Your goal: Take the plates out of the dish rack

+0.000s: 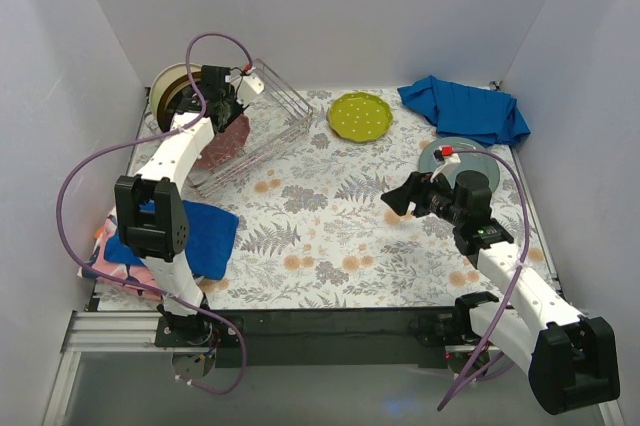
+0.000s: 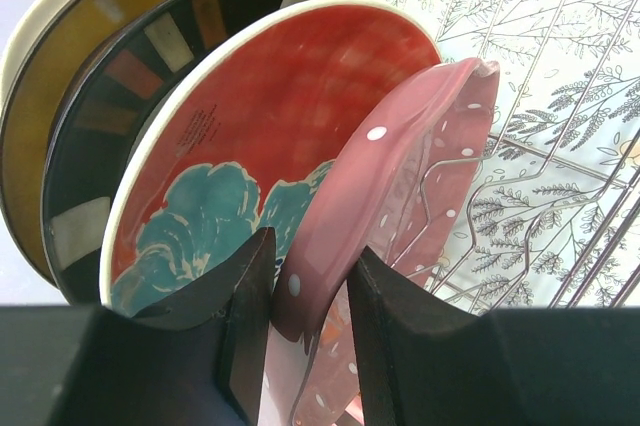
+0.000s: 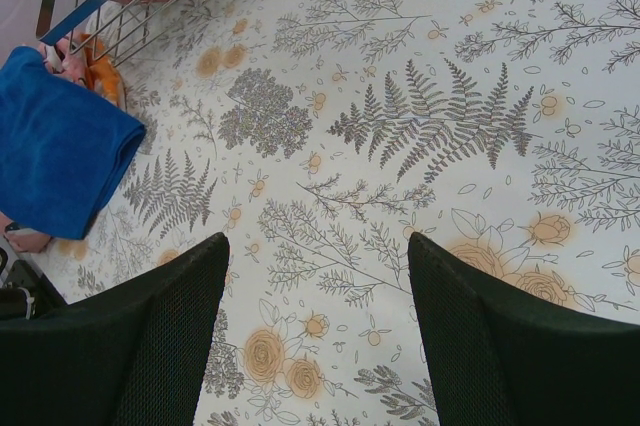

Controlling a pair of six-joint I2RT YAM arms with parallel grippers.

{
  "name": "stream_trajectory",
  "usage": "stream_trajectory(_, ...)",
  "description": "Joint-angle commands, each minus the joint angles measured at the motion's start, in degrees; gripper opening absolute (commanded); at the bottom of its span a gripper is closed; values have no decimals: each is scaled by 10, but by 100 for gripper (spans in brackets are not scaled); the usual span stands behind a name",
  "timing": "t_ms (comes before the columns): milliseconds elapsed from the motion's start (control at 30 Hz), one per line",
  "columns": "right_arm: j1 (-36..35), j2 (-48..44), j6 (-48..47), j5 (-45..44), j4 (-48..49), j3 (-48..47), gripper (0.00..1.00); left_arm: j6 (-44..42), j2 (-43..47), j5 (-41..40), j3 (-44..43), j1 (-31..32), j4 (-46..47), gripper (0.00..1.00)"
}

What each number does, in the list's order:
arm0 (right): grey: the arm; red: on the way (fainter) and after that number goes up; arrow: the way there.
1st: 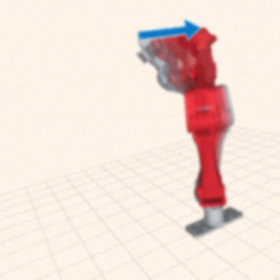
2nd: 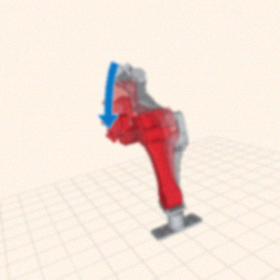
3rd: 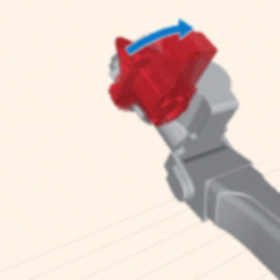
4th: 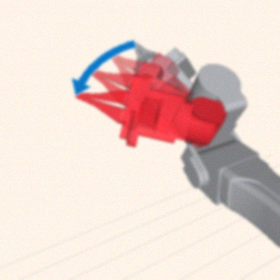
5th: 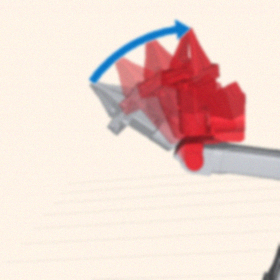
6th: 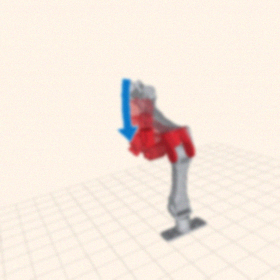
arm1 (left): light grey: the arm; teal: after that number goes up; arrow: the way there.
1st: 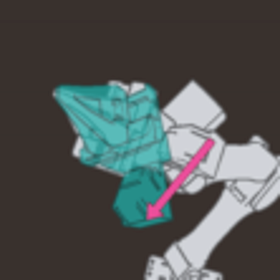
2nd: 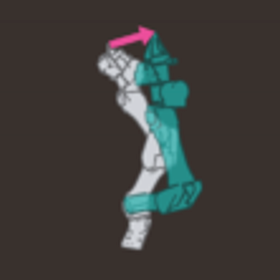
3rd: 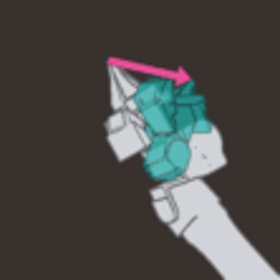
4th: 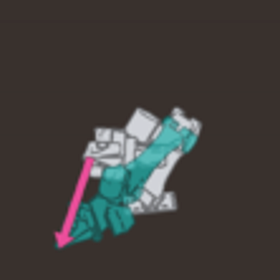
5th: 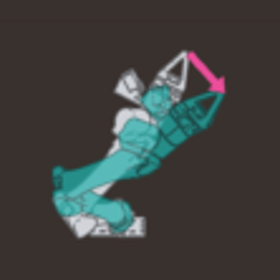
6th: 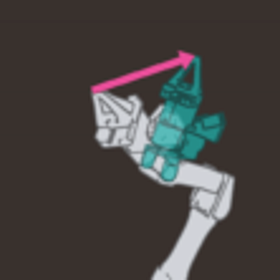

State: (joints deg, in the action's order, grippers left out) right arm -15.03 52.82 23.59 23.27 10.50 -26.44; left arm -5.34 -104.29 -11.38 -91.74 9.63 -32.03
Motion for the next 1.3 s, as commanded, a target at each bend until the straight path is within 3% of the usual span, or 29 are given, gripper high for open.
stream_trajectory(0, -2, -9, -10, -3, 14, -5, 77, 0, 6, -21, 25, 2, -58, 0)
stream_trajectory(1100, -2, -19, -12, -13, 10, -5, 77, -48, -9, -83, -57, 22, 1, 0)
stream_trajectory(1267, -3, -22, -14, -16, 7, -5, 77, -63, -7, -95, -30, 26, 14, 4)
